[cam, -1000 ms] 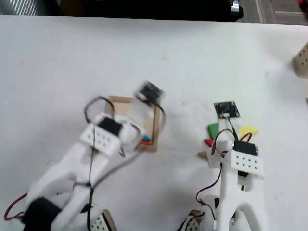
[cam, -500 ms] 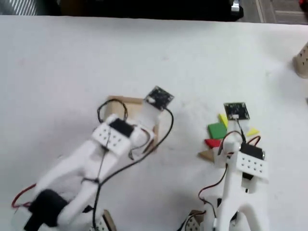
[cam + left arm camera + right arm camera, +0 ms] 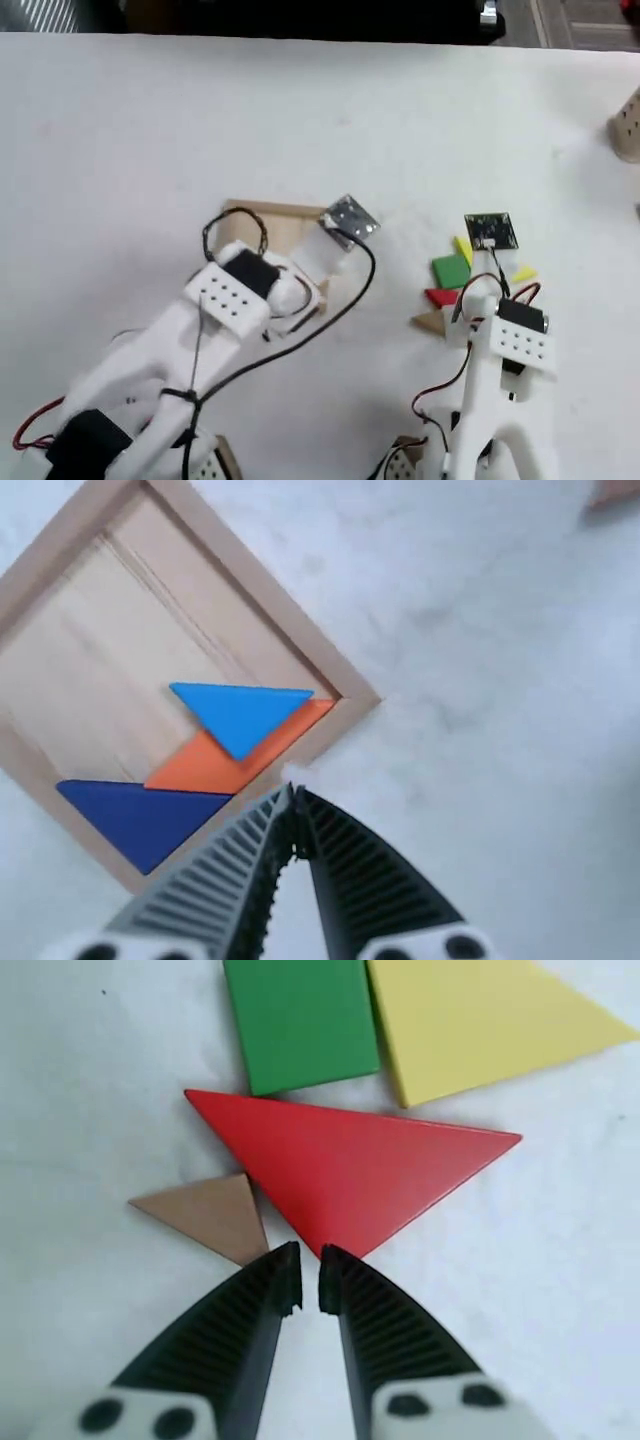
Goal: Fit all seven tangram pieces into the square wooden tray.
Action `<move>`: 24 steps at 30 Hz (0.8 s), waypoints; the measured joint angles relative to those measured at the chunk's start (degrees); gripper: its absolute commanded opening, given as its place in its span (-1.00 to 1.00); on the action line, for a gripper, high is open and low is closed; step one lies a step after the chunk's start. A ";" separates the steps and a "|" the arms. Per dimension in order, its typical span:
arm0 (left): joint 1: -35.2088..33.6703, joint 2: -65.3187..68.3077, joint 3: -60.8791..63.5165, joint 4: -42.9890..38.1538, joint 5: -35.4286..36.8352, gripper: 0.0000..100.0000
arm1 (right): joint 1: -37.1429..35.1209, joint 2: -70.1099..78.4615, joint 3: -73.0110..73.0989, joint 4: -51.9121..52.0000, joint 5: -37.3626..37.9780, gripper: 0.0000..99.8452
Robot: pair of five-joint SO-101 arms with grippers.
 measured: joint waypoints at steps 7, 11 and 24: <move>1.49 4.31 -0.44 0.09 0.09 -0.96 | -0.09 2.55 0.62 -2.46 0.00 -0.92; 1.93 4.57 -1.05 0.26 1.58 -0.96 | -0.09 8.09 -1.32 -2.64 0.00 -0.92; 3.69 4.57 -1.67 -3.16 4.75 -0.95 | 0.00 14.68 -5.98 -2.02 0.00 -0.93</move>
